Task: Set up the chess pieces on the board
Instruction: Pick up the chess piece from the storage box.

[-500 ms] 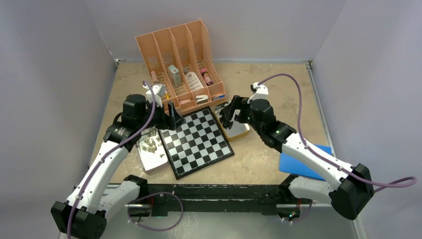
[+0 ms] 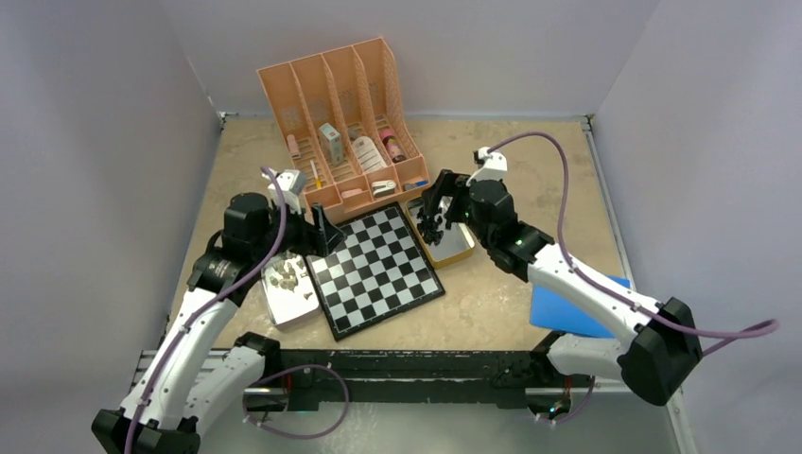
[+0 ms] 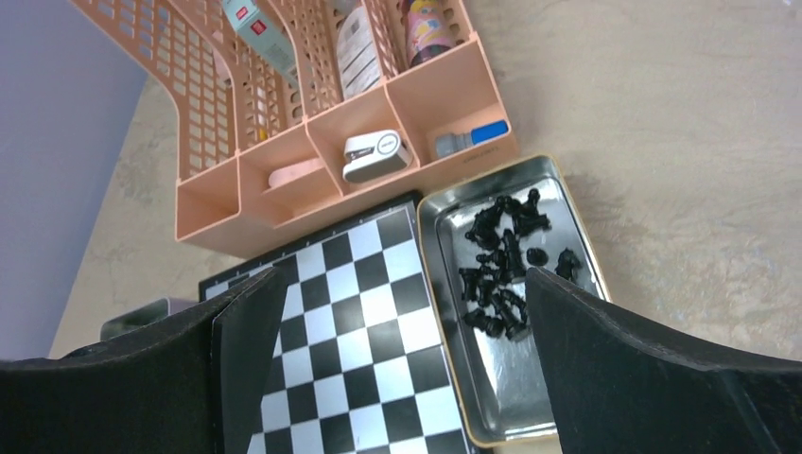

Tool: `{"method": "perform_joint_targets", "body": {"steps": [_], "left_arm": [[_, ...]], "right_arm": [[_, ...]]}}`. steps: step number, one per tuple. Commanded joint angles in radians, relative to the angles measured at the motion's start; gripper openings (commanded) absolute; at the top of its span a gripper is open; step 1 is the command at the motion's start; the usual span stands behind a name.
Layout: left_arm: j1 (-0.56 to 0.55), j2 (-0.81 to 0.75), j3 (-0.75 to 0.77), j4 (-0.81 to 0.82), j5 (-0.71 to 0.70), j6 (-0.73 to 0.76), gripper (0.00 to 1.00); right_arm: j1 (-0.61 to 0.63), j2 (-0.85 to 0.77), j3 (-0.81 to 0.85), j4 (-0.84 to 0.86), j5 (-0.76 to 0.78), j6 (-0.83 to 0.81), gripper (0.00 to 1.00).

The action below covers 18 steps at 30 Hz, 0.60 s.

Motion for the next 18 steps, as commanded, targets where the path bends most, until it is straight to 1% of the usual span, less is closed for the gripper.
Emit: {"method": "perform_joint_targets", "body": {"steps": [1,2,3,7,9,11,15,18], "left_arm": [[0.008,-0.063,-0.018,0.013,-0.105,-0.051,0.73],[0.008,-0.073,-0.022,0.009,-0.122,-0.049,0.73],[0.008,-0.084,-0.025,0.006,-0.133,-0.043,0.73],[0.008,-0.118,-0.030,-0.012,-0.156,-0.006,0.72],[0.008,-0.137,-0.037,-0.027,-0.179,0.000,0.72],[0.008,-0.157,-0.047,-0.029,-0.193,-0.004,0.72],[0.007,-0.182,-0.054,-0.029,-0.201,-0.009,0.72],[0.007,-0.182,-0.056,-0.026,-0.210,-0.006,0.72]], "right_arm": [[-0.006,0.069,0.059,0.165,0.070,-0.075,0.97],[-0.005,0.104,0.075,0.182,0.072,-0.098,0.94],[-0.005,0.141,0.099,0.189,0.080,-0.118,0.90],[-0.006,0.310,0.200,0.159,0.126,-0.167,0.57],[-0.005,0.368,0.221,0.159,0.138,-0.179,0.45],[-0.006,0.405,0.216,0.181,0.142,-0.199,0.40],[-0.016,0.474,0.207,0.218,0.133,-0.222,0.36],[-0.031,0.537,0.221,0.231,0.092,-0.221,0.35]]}}
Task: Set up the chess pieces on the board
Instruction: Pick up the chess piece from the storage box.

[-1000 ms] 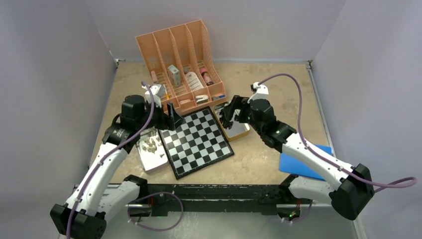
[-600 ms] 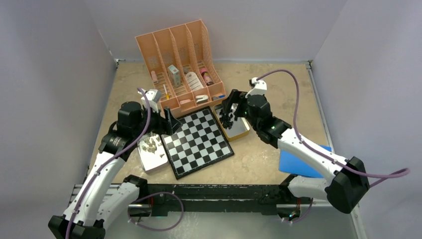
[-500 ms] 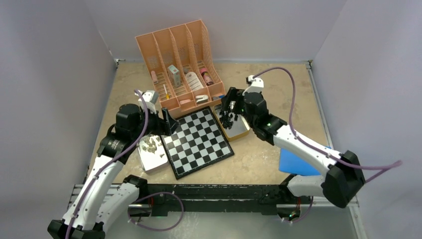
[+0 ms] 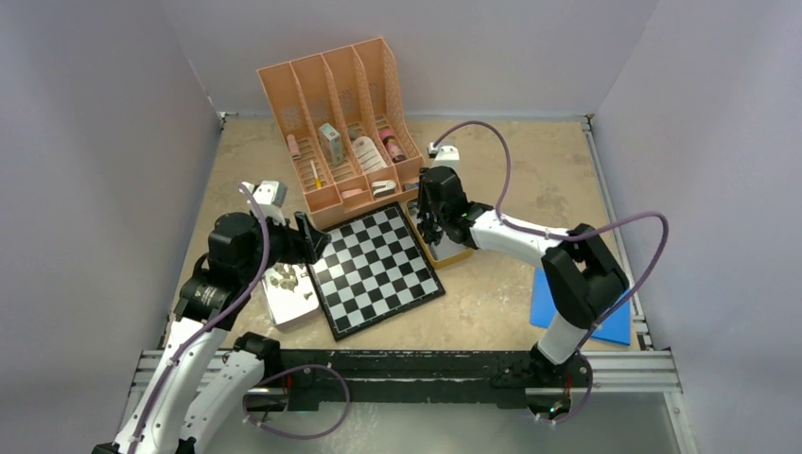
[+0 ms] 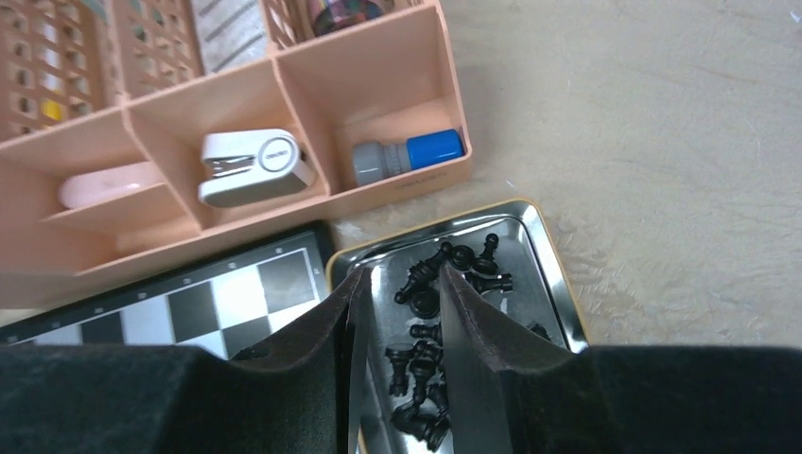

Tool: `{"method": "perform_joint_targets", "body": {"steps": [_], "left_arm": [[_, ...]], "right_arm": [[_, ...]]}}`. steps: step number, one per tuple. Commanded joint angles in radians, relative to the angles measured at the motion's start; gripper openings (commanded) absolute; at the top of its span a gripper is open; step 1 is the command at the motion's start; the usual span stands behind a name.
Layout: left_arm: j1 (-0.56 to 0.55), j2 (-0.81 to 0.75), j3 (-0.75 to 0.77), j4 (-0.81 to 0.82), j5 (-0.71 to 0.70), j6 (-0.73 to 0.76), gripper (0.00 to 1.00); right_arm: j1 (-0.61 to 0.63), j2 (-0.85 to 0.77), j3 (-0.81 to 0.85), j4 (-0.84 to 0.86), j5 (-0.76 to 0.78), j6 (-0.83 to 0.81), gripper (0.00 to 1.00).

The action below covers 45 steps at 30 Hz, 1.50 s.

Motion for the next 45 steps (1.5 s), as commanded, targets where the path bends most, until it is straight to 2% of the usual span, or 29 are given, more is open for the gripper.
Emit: {"method": "perform_joint_targets", "body": {"steps": [1,5,19,26,35,45], "left_arm": [[0.007,-0.006,-0.005,0.021,-0.028,0.009,0.72],[0.007,0.017,-0.005,0.019,-0.021,0.011,0.71],[0.008,-0.004,-0.008,0.019,-0.023,0.010,0.71],[0.007,0.004,-0.006,0.018,-0.025,0.011,0.71],[0.008,0.007,-0.010,0.016,-0.034,0.007,0.71],[0.008,0.018,-0.010,0.013,-0.035,0.003,0.71]], "right_arm": [[-0.024,0.057,0.040,0.073,-0.026,-0.031,0.35],[-0.040,0.115,0.056,0.082,-0.089,-0.038,0.35],[-0.049,0.214,0.101,0.054,-0.100,-0.034,0.26],[-0.049,0.211,0.095,0.027,-0.099,-0.021,0.30],[-0.048,0.238,0.127,-0.021,-0.055,-0.031,0.27],[-0.048,0.248,0.141,-0.044,-0.067,-0.032,0.28]]}}
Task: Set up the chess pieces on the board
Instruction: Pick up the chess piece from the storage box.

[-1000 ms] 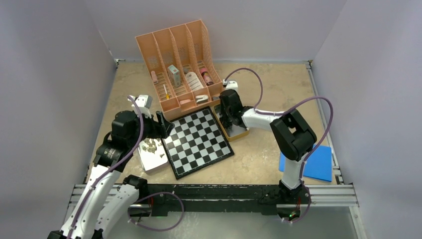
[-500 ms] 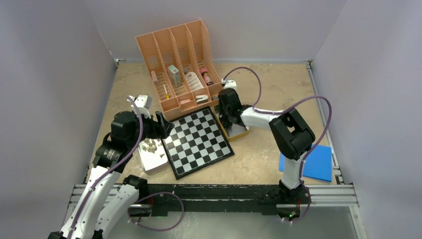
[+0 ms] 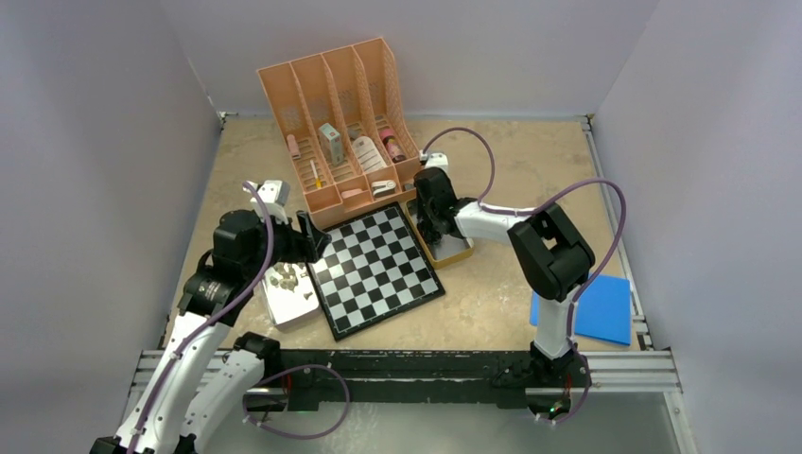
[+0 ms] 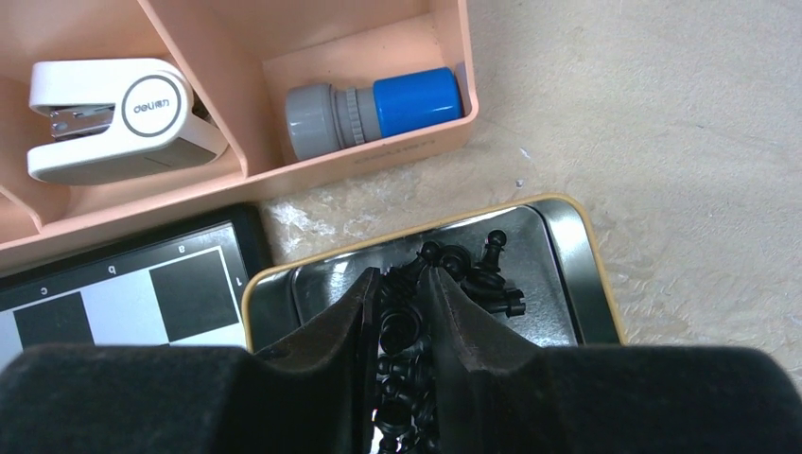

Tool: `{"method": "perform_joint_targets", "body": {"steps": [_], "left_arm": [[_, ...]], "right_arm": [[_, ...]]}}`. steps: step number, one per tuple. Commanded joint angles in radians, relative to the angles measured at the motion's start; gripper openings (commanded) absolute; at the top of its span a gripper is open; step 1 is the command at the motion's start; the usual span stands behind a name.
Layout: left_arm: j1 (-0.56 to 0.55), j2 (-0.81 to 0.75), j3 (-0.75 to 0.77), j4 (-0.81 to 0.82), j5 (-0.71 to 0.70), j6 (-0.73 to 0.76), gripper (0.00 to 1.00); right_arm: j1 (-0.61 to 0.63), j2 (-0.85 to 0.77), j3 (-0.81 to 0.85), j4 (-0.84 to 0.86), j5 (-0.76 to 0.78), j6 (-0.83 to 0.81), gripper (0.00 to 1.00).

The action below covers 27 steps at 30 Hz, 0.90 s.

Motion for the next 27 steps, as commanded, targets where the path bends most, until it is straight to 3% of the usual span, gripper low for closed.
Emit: {"method": "perform_joint_targets", "body": {"steps": [1,27], "left_arm": [[0.008,0.002,-0.002,0.014,-0.015,0.002,0.71],[0.007,0.015,-0.003,0.011,-0.019,-0.001,0.70]], "right_arm": [[0.000,0.000,0.048,-0.010,0.006,-0.010,0.27],[0.012,0.005,0.072,-0.052,-0.015,-0.025,0.25]]}}
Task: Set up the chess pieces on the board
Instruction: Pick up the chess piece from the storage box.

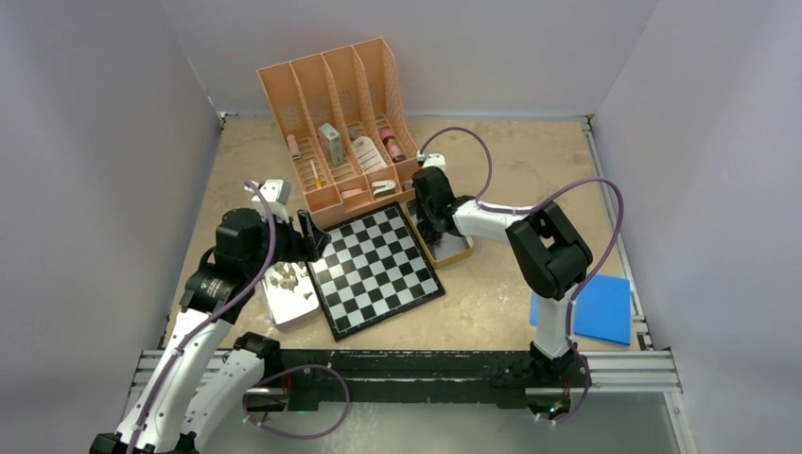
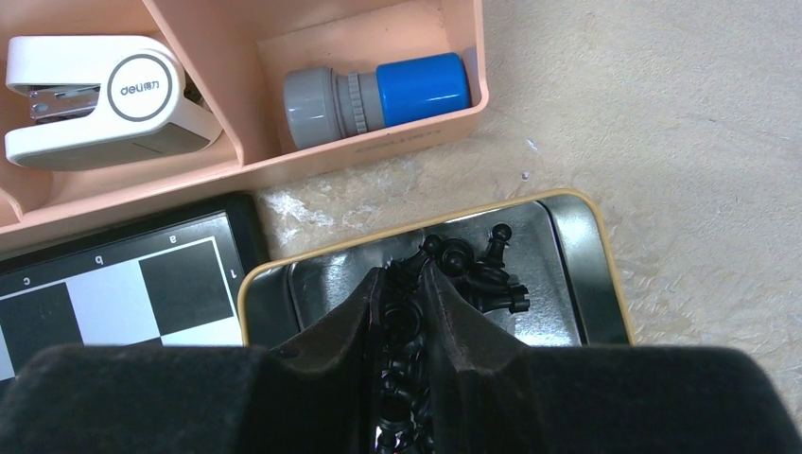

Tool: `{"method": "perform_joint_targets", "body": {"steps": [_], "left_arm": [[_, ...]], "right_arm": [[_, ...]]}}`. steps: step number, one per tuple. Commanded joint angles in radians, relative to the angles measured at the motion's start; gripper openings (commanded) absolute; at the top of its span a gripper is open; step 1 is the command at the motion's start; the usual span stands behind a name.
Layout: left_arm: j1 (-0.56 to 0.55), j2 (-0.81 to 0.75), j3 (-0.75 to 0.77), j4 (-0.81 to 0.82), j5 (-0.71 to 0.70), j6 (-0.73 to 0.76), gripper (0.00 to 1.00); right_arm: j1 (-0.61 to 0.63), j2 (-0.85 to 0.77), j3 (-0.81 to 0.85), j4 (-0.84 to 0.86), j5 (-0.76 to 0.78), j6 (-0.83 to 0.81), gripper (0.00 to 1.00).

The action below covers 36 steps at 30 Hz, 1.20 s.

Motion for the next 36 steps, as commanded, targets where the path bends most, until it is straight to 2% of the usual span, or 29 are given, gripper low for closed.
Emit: {"method": "perform_joint_targets", "body": {"steps": [1,13,29,36], "left_arm": [[0.007,-0.003,-0.002,0.012,-0.005,-0.001,0.70],[0.007,-0.003,-0.002,0.012,-0.003,0.000,0.70],[0.007,0.016,-0.002,0.009,-0.002,-0.004,0.70],[0.007,0.025,0.000,0.011,0.001,-0.003,0.69]], "right_arm": [[0.008,-0.010,0.041,-0.005,-0.007,-0.014,0.26],[0.011,0.001,0.051,-0.020,-0.010,-0.014,0.23],[0.014,0.035,0.079,-0.068,-0.031,-0.020,0.25],[0.018,0.031,0.085,-0.080,-0.016,-0.020,0.16]]}}
